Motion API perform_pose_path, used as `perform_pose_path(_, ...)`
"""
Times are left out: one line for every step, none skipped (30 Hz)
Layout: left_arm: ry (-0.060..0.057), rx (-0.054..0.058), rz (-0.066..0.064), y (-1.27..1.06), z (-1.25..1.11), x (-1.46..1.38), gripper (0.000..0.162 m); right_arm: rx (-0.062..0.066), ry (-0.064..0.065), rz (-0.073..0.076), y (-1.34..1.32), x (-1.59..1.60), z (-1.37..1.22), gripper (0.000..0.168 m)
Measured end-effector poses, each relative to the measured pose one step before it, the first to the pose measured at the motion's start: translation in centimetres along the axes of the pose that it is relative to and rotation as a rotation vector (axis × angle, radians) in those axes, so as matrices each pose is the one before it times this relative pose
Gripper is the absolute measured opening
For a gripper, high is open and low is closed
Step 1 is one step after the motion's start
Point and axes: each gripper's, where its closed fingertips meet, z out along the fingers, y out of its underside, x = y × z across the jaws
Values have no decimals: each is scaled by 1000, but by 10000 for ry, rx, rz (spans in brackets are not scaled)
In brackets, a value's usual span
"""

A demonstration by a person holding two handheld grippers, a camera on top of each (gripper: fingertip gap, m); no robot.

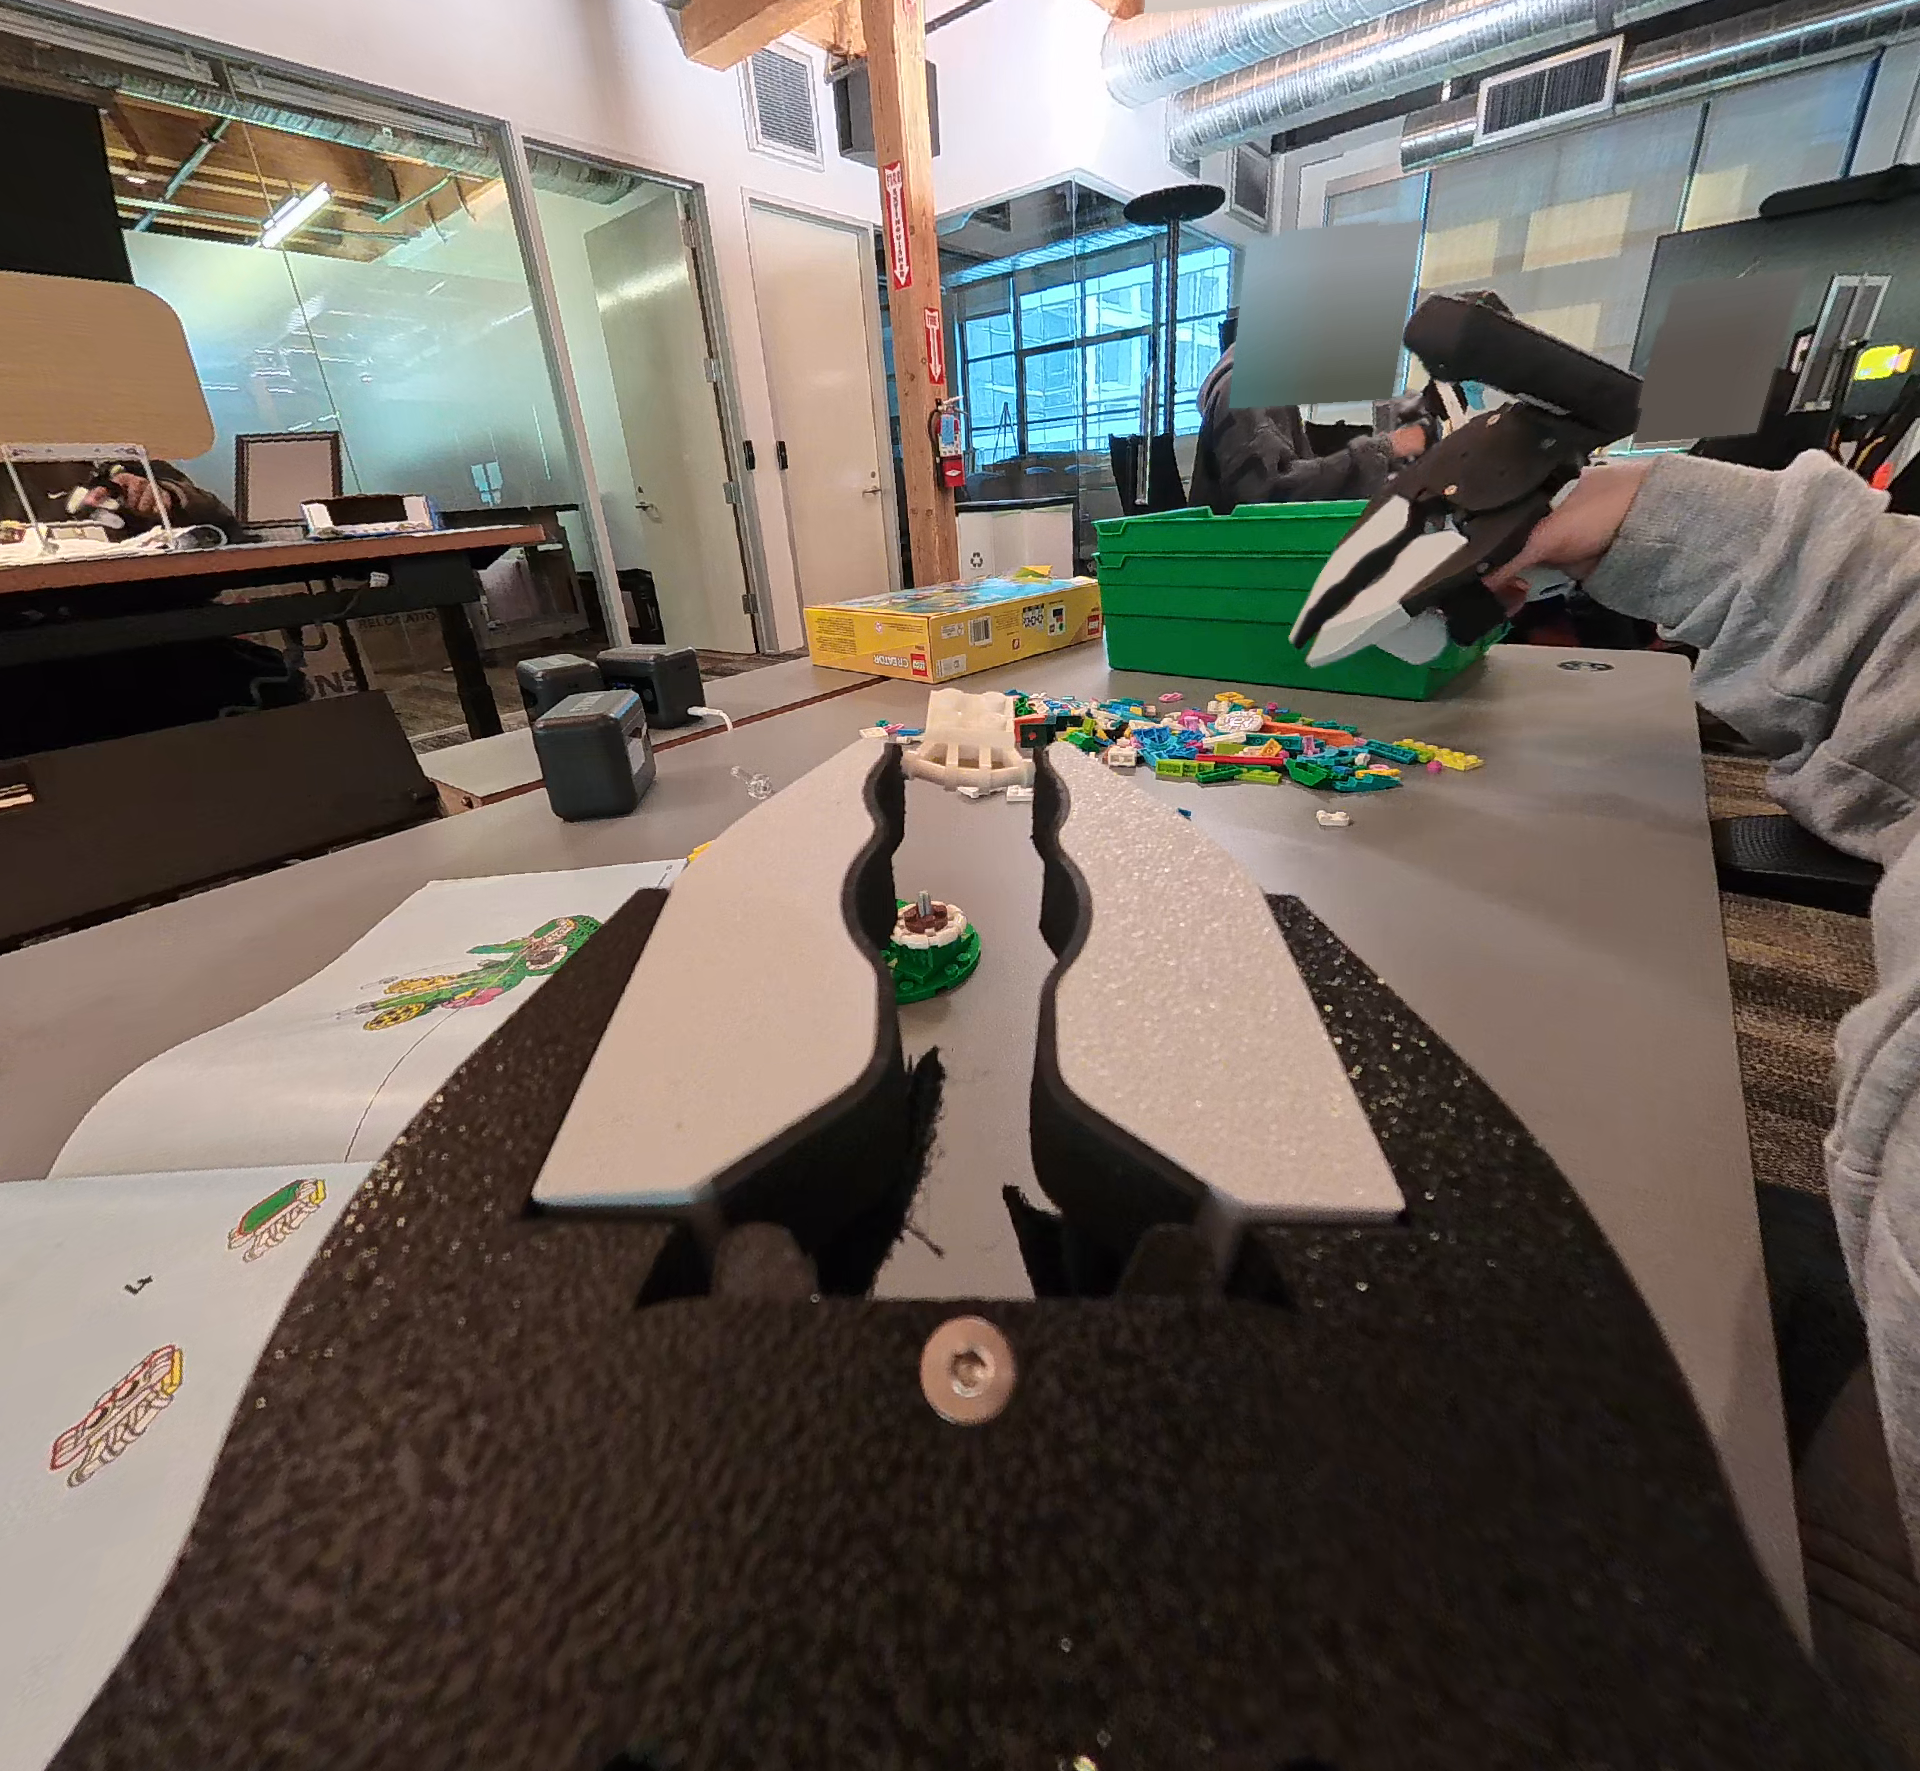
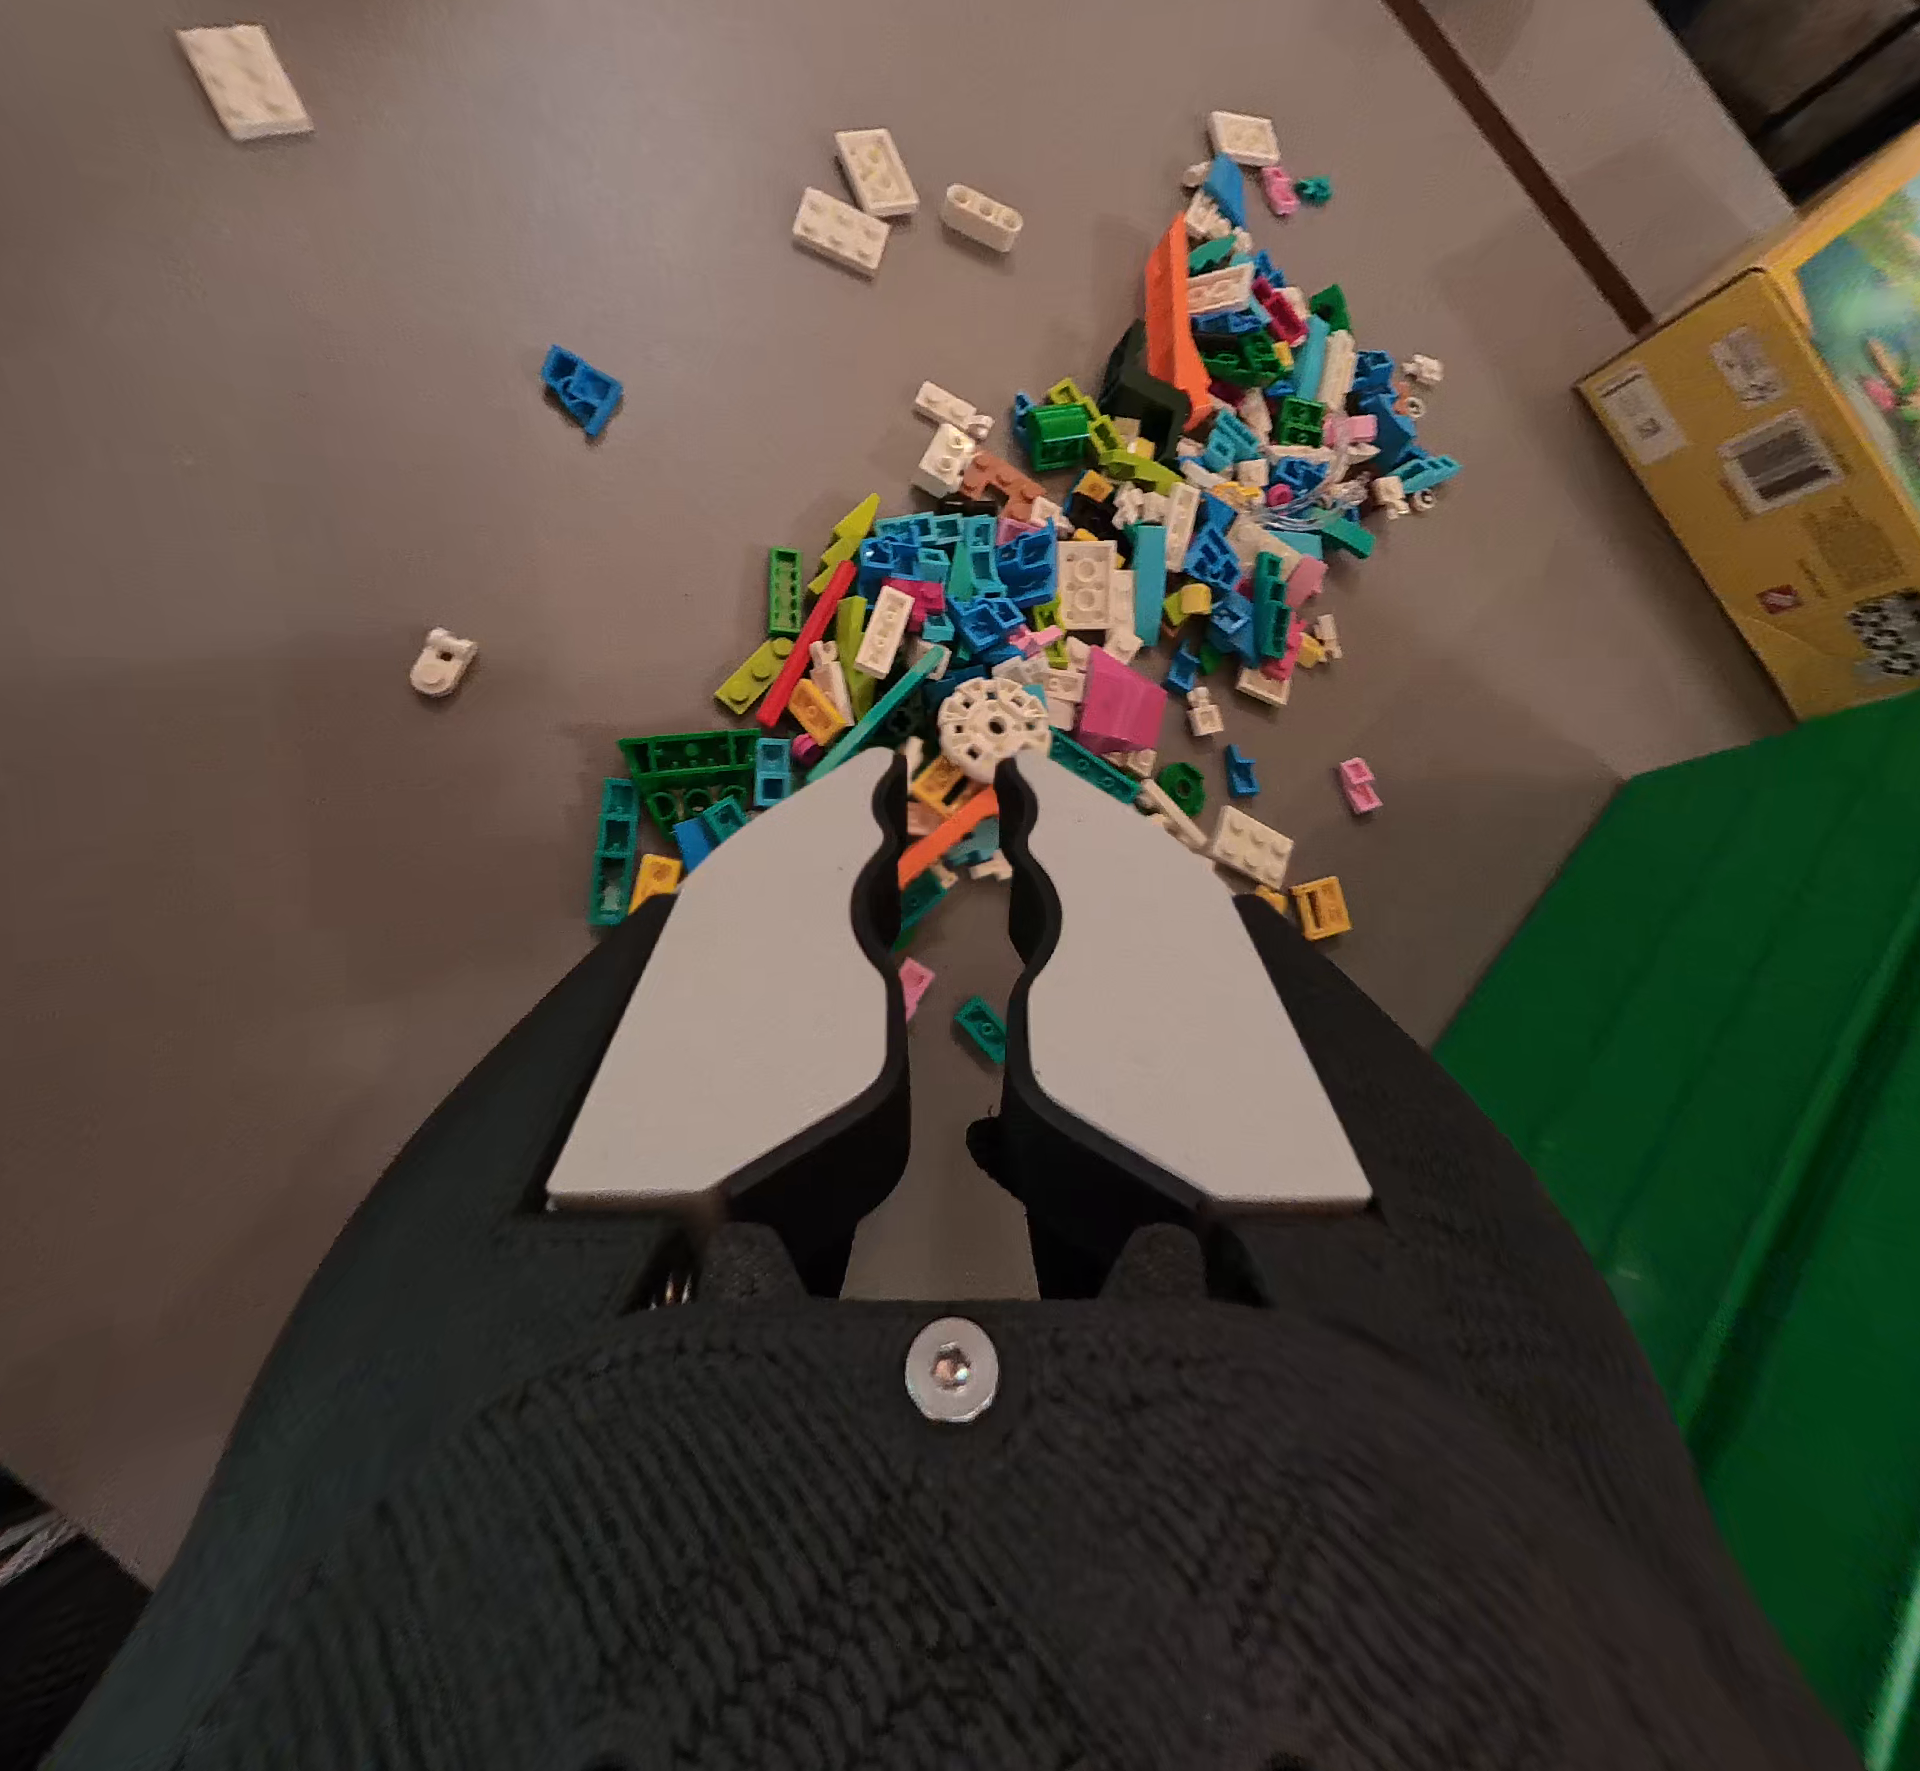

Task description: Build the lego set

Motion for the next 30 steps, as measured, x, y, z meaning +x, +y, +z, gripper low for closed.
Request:
perform_pose_path(1,4,1,-5,3,1,23,56,271,93,-80,502,-33,15)
perform_pose_path(1,10,0,-17,-13,2,23,66,413,170,-90,755,0,15)
perform_pose_path(2,15,1,-14,-11,3,23,9,493,286,13,932,34,15)
perform_pose_path(2,15,-7,-23,-9,-1,23,-101,387,366,173,833,83,15)
perform_pose_path(2,11,-14,-17,-13,-6,23,-154,235,359,309,625,107,14)
perform_pose_path(3,2,-21,2,9,-12,23,-146,194,306,340,522,105,14)
perform_pose_path(3,-4,-23,0,7,-10,23,-146,234,266,374,561,99,14)
perform_pose_path(-2,-1,-19,5,7,-19,23,-176,238,250,397,546,108,13)
perform_pose_path(-2,4,-11,-15,4,-15,23,-171,221,232,359,503,125,13)
perform_pose_path(-5,1,-7,0,0,-11,23,-93,213,198,233,491,132,13)
perform_pose_path(1,-11,-9,9,13,-4,23,-27,182,182,131,408,138,13)
perform_pose_path(2,-15,-9,16,20,-3,23,-20,130,203,101,327,166,13)
perform_pose_path(-2,-4,-5,6,-4,-9,23,-35,79,224,114,242,143,13)
perform_pose_path(-4,9,-1,-14,-3,-4,23,-22,42,207,91,194,115,13)
perform_pose_path(-2,11,0,-19,-12,-1,23,15,42,180,29,184,76,13)
perform_pose_path(0,3,-2,-4,2,2,23,43,53,160,-14,194,28,13)
perform_pose_path(3,-1,-2,2,-1,6,23,57,30,137,-54,163,-12,13)
perform_pose_path(-1,0,-3,3,9,-9,23,83,-7,110,-92,101,-37,13)
perform_pose_path(1,1,-4,-1,1,4,23,110,-12,110,-139,58,-56,13)
perform_pose_path(0,1,-5,-1,0,-6,23,114,-18,98,-161,48,-42,13)
perform_pose_path(1,1,-5,-1,0,-4,23,91,-47,61,-118,-21,-35,13)
perform_pose_path(0,3,2,-4,3,9,23,42,-33,50,-57,-21,-10,13)
perform_pose_path(-1,4,7,-8,-6,4,23,-4,7,47,5,23,16,13)
perform_pose_path(2,3,9,-4,3,6,23,-9,8,13,24,16,33,13)
perform_pose_path(2,-1,8,0,1,17,23,4,10,-15,8,-8,41,13)
perform_pose_path(2,-2,4,2,-1,-1,23,4,19,-21,2,3,46,13)
perform_pose_path(0,1,1,-1,1,9,23,4,3,-26,-9,-36,19,13)
perform_pose_path(0,0,-3,3,9,-8,23,1,-1,-21,-7,-35,22,13)
perform_pose_path(1,2,-4,-5,-8,5,23,-4,11,-13,-2,-18,6,13)
perform_pose_path(0,4,-4,5,0,-7,23,1,1,-11,-5,-12,-3,13)
